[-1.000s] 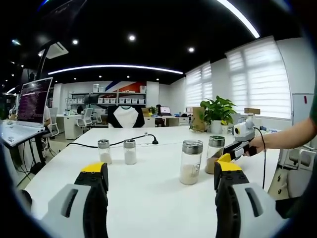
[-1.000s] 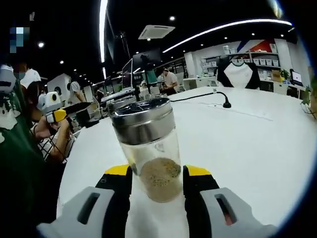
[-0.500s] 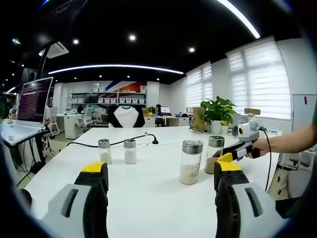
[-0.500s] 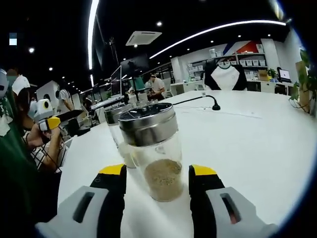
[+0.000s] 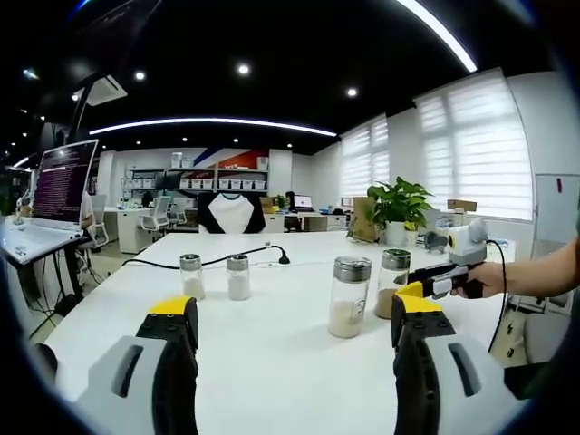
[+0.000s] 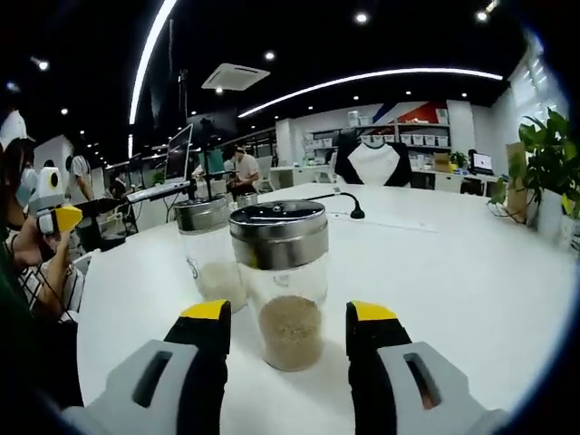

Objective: Rotate the seasoning bottle until the label or dispensing opening points toward the visible target arrow and the bottle remains upright within the marked orientation range

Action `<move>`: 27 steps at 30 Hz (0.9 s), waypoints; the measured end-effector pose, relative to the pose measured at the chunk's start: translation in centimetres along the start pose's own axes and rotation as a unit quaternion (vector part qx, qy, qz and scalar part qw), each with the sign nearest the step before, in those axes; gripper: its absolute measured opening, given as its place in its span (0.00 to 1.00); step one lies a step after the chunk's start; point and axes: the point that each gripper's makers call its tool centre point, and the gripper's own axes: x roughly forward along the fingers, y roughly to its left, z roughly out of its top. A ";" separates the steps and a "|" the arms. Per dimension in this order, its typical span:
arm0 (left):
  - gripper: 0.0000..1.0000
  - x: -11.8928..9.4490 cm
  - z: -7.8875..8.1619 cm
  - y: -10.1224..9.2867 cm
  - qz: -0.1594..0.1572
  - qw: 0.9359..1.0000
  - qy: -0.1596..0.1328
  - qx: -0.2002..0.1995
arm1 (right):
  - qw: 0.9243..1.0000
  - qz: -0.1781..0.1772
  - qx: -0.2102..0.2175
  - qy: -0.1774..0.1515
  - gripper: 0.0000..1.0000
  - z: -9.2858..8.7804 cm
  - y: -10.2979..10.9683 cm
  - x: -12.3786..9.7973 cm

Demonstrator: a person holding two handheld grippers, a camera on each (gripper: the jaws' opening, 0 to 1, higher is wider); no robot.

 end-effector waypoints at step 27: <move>0.93 0.1 -0.2 -0.5 -0.007 1.000 0.002 -0.002 | 0.989 -0.138 0.031 -0.044 0.47 1.0 0.2 1.2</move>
